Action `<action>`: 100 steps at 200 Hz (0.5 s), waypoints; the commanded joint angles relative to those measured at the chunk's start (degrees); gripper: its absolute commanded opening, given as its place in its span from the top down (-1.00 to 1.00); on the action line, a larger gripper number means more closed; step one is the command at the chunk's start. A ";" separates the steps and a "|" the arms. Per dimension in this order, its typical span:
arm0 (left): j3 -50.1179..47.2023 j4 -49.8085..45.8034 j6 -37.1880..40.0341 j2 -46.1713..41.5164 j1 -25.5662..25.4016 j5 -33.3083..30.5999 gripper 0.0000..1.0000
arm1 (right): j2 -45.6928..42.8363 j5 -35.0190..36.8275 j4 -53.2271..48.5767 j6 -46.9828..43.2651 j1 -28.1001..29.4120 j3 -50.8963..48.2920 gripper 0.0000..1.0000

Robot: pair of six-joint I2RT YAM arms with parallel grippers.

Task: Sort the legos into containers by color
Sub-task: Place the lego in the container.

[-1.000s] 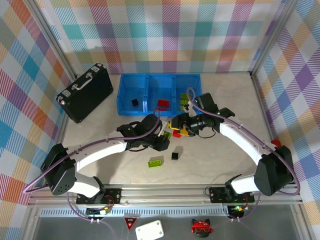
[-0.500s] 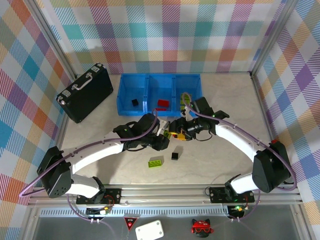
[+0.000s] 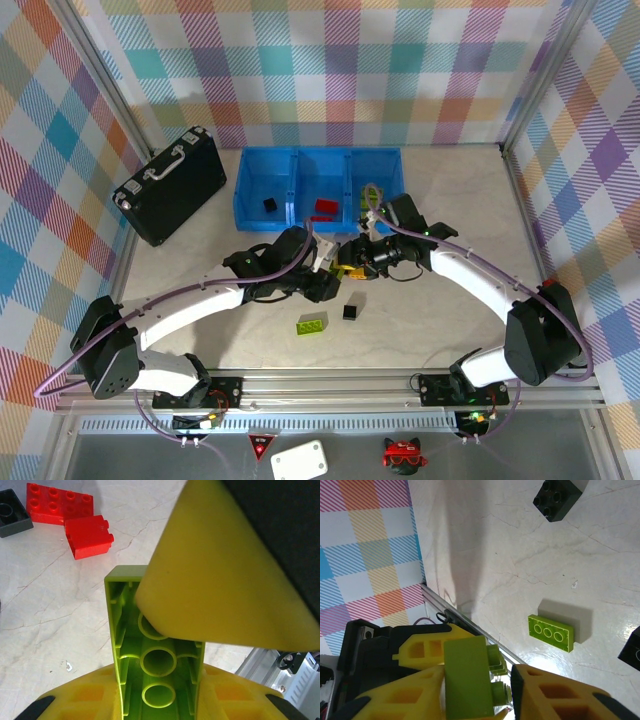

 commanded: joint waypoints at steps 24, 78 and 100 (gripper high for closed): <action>-0.29 1.52 1.41 -1.43 -0.14 0.40 0.43 | -1.79 1.72 -1.18 -0.80 0.13 -0.99 0.41; -1.18 0.94 0.79 -3.52 -0.15 -2.01 0.06 | -2.33 4.67 -3.66 -2.99 -0.71 0.02 0.48; -1.37 -0.22 0.96 -4.60 -0.12 -2.77 -0.01 | -2.33 7.57 -6.57 -5.73 -2.15 1.42 0.48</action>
